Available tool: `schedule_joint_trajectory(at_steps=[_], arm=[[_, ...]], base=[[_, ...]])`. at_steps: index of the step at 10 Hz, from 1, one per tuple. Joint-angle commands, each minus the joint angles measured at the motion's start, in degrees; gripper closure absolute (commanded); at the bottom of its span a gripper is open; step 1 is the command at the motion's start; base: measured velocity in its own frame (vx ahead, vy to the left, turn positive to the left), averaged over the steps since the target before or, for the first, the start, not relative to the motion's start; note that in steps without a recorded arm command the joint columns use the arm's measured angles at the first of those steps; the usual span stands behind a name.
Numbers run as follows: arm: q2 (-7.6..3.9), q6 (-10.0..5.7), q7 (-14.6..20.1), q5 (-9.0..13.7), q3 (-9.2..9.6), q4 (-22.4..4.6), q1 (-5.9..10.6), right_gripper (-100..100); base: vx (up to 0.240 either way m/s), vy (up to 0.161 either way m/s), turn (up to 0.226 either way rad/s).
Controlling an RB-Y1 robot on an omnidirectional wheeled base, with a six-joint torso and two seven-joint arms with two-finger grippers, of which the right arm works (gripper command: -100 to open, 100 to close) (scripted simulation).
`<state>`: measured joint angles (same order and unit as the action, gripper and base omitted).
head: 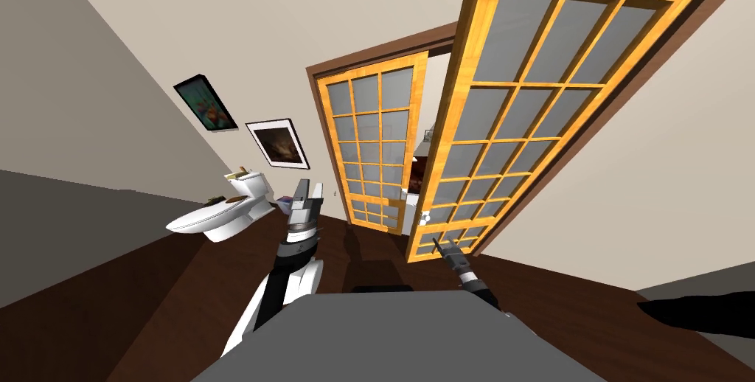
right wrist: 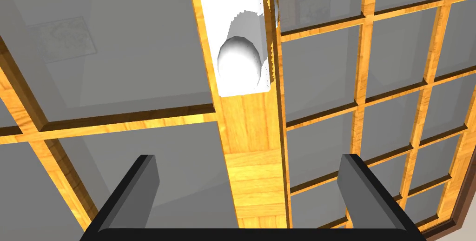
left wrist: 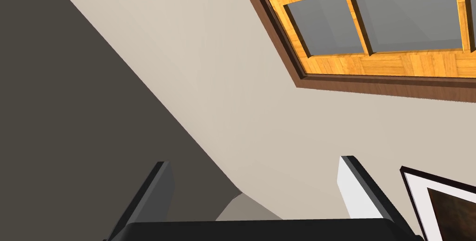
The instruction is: Pull the door open
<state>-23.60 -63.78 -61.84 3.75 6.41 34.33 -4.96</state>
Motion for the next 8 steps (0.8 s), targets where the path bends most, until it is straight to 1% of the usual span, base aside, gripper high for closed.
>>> schedule_joint_trajectory(at_steps=[1, 3, 4, 5, 8], arm=[[-0.15, 0.18, -2.7, -1.5, -0.39, -0.7, 0.46, -100], [-0.35, 0.34, -5.0, -3.0, -0.80, -1.5, 0.96, -100], [-0.29, 0.30, -4.1, -2.5, -0.67, -1.1, 0.74, -100], [-0.02, 0.73, -4.7, -2.5, -0.92, -1.3, 1.13, -100], [0.45, 1.33, -5.1, -2.3, -1.28, -1.6, 1.76, -100]], base=[[-0.030, -0.005, -0.049], [-0.028, -0.004, -0.038], [-0.013, -0.002, -0.008], [0.149, 0.010, 0.039], [0.186, 0.005, 0.039]])
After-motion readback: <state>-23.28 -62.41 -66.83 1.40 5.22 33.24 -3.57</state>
